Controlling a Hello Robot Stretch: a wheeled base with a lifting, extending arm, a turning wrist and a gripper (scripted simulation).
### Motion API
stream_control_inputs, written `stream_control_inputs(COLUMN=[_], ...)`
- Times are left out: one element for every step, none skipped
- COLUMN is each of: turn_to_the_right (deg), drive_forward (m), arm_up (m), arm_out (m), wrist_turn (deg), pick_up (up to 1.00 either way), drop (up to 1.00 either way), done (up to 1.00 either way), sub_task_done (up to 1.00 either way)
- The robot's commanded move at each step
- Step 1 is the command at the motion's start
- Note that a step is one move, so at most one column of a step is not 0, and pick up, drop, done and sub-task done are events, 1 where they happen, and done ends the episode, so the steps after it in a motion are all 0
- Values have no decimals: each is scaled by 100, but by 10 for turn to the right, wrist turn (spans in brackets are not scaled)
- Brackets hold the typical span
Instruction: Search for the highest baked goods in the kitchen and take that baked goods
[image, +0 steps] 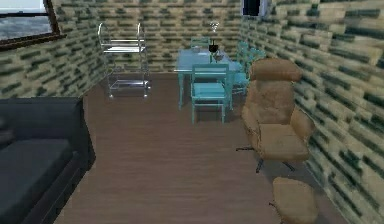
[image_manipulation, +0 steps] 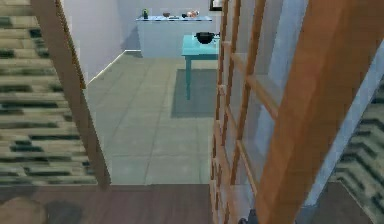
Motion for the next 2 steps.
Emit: stream_control_inputs(turn_to_the_right=[0, 450], drive_forward=[15, 0], arm_up=[0, 0], arm_out=[0, 0], wrist_turn=[0, 0], pick_up=[0, 0], drop=[0, 0], done=[0, 0], sub_task_done=[0, 0])
